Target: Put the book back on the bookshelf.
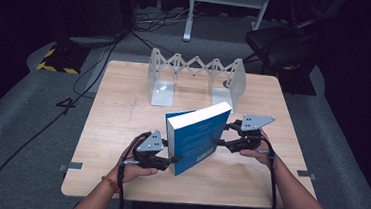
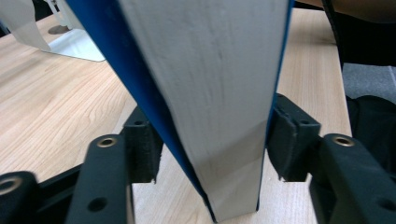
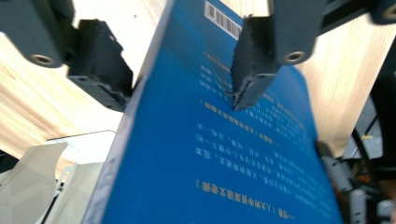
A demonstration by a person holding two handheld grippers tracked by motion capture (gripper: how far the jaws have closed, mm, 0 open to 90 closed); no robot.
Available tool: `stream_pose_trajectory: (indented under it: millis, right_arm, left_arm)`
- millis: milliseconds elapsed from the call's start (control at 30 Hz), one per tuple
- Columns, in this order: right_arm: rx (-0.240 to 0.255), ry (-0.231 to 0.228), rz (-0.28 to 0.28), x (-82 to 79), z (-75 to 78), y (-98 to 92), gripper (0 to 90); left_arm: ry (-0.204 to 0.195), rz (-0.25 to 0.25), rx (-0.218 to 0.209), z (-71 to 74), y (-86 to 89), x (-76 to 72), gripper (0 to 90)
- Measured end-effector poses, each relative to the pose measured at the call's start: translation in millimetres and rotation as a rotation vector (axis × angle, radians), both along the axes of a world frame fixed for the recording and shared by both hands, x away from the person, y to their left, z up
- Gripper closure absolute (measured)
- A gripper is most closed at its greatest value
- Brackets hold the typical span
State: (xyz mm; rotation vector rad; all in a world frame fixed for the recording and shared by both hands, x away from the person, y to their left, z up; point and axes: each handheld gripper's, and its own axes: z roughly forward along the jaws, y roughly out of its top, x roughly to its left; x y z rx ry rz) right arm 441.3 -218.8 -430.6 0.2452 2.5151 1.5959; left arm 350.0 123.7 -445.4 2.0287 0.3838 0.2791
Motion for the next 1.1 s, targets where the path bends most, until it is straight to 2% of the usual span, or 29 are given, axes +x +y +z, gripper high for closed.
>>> stream_pose_trajectory:
  millis: [200, 267, 367, 567, 600, 700, 800, 933, 1100]
  right_arm:
    - [-0.027, -0.015, 0.026, -7.0, 3.0, -7.9, 49.8]
    - [-0.027, -0.016, 0.045, -11.4, 3.4, -12.0, 53.5]
    - [-0.037, -0.019, 0.074, -22.0, 4.8, -17.7, 57.1]
    - [-0.018, -0.014, 0.078, -37.0, 4.0, -27.4, 60.0]
    - [-0.015, -0.026, 0.062, -43.7, 3.6, -30.3, 60.9]
    - [-0.008, -0.025, 0.050, -47.8, 3.0, -33.0, 61.6]
    - [-0.019, -0.036, 0.043, -55.0, 5.3, -39.9, 61.8]
    - [-0.023, -0.037, -0.022, -61.1, 6.8, -51.2, 61.4]
    - [-0.013, -0.030, -0.064, -65.8, 6.6, -66.7, 61.4]
  left_arm:
    - [0.007, 0.034, 0.018, 2.0, 5.0, 1.1, 48.7]
    - [0.020, 0.056, 0.004, 1.5, 7.9, 1.7, 49.2]
    - [0.030, 0.061, -0.012, 1.4, 6.6, 5.0, 49.0]
    - [0.049, 0.069, -0.031, 1.7, -0.2, 14.5, 46.0]
    - [0.055, 0.068, -0.033, 1.9, -4.0, 19.0, 46.3]
    - [0.051, 0.066, -0.023, 3.0, -9.7, 25.2, 46.2]
    - [0.057, 0.039, -0.026, 2.9, -17.5, 34.2, 45.1]
    - [0.056, 0.021, -0.028, 3.0, -34.6, 41.9, 45.4]
    - [0.051, -0.013, -0.031, 2.6, -51.4, 50.7, 45.0]
